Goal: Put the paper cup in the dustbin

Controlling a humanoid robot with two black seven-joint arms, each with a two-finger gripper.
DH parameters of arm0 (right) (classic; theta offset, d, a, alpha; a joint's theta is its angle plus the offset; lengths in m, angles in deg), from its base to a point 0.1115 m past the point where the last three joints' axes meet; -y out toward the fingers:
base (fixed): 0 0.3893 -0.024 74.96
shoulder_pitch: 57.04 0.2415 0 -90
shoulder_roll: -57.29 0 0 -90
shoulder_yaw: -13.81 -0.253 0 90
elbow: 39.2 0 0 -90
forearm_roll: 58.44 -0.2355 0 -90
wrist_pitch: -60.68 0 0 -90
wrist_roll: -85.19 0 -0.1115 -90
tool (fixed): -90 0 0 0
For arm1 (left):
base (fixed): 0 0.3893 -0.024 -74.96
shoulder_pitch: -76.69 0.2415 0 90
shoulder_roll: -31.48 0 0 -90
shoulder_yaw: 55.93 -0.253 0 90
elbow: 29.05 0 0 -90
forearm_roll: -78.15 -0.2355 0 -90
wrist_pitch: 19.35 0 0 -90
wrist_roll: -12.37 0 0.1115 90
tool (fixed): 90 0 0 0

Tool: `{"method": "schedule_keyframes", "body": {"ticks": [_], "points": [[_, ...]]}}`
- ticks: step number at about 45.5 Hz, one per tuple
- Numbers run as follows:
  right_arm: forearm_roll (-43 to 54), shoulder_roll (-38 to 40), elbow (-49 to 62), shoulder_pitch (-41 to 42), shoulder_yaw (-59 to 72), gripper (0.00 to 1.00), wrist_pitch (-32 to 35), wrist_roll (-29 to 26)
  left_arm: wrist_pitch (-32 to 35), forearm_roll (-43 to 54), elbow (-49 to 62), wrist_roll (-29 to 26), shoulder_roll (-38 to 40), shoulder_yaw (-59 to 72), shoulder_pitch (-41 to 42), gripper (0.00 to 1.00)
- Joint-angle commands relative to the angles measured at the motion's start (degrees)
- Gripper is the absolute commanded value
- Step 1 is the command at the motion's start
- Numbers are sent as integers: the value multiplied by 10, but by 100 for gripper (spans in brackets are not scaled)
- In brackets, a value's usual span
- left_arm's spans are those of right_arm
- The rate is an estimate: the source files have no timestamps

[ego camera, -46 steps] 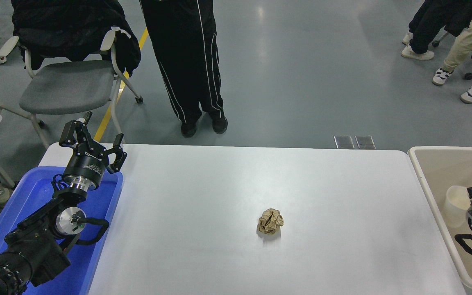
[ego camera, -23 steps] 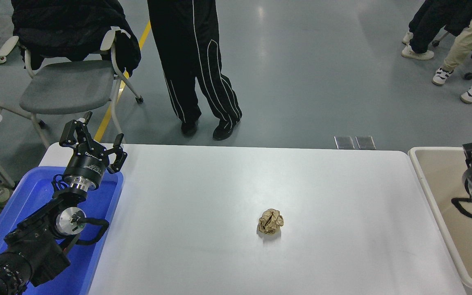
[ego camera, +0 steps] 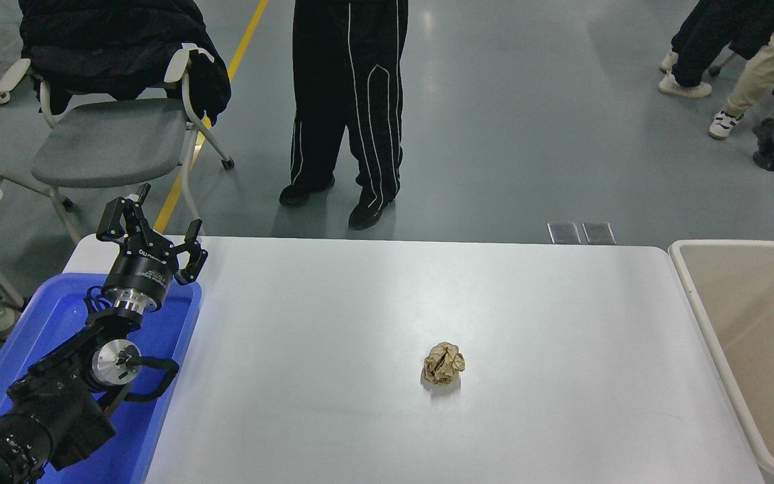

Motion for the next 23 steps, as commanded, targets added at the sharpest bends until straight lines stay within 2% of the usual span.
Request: {"method": "schedule_keyframes", "body": {"ticks": [1, 7, 14, 23], "points": [[6, 13, -86, -18, -103, 100, 6, 93, 0, 0, 0, 0, 0, 0, 0, 100], [20, -1, -127, -88, -173, 100, 9, 153, 0, 0, 0, 0, 0, 0, 0, 100], [64, -30, -142, -160, -188, 100, 9, 231, 0, 0, 0, 0, 0, 0, 0, 100], [69, -65, -148, -249, -200, 100, 9, 241, 0, 0, -1, 0, 0, 0, 0, 100]]}}
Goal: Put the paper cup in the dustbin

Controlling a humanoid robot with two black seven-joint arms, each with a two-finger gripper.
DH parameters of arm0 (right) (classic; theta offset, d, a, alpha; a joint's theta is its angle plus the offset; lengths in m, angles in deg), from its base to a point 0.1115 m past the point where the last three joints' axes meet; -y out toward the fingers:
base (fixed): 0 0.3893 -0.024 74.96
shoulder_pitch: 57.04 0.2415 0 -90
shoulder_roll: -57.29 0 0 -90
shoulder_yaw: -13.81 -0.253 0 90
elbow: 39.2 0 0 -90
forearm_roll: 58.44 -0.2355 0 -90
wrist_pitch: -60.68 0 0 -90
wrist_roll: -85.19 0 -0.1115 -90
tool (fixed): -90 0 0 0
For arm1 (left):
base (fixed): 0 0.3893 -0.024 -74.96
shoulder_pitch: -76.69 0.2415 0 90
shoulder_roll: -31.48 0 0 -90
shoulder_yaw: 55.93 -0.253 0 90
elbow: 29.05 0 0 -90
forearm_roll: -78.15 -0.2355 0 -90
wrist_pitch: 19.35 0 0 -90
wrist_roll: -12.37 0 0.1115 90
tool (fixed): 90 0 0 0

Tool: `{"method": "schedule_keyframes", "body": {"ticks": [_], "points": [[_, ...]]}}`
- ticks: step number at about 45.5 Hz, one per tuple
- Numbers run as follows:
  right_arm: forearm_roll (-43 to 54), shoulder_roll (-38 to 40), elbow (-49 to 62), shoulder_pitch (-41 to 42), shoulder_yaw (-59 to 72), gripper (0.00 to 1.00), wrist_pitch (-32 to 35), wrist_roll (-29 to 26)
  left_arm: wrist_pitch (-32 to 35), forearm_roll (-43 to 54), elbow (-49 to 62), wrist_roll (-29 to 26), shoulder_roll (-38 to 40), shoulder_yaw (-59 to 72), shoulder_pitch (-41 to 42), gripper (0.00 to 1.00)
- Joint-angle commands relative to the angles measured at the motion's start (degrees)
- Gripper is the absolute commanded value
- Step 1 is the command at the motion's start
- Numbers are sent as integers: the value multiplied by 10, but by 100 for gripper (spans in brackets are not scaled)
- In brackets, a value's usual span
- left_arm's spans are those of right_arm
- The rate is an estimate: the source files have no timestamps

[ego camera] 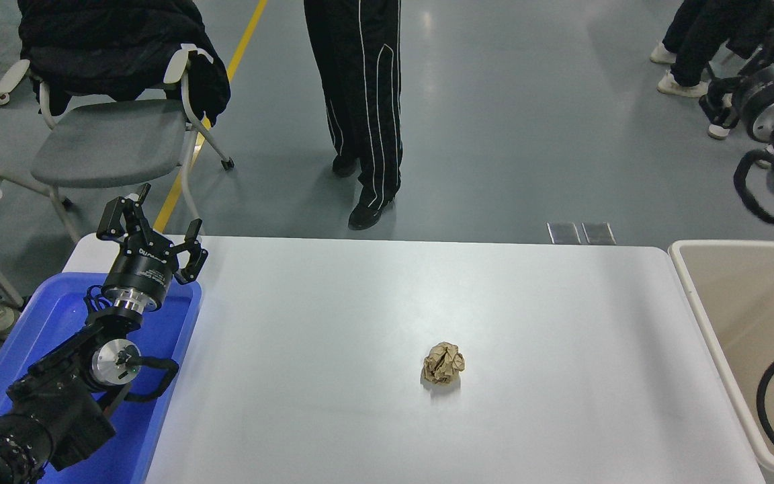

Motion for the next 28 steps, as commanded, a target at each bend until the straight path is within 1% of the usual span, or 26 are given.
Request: {"method": "schedule_keyframes", "body": {"ticks": [1, 9, 16, 21, 28], "points": [[19, -40, -23, -111, -39, 100, 1, 50, 0, 0, 0, 0, 0, 0, 0, 100], [19, -67, -23, -162, -62, 100, 2, 50, 0, 0, 0, 0, 0, 0, 0, 100], [19, -80, -23, -193, -67, 100, 8, 67, 0, 0, -1, 0, 0, 0, 0, 100], [19, -81, -23, -205, -67, 100, 17, 79, 0, 0, 0, 0, 0, 0, 0, 100], [19, -83, -22, -206, -68, 100, 17, 79, 0, 0, -1, 0, 0, 0, 0, 100]]}}
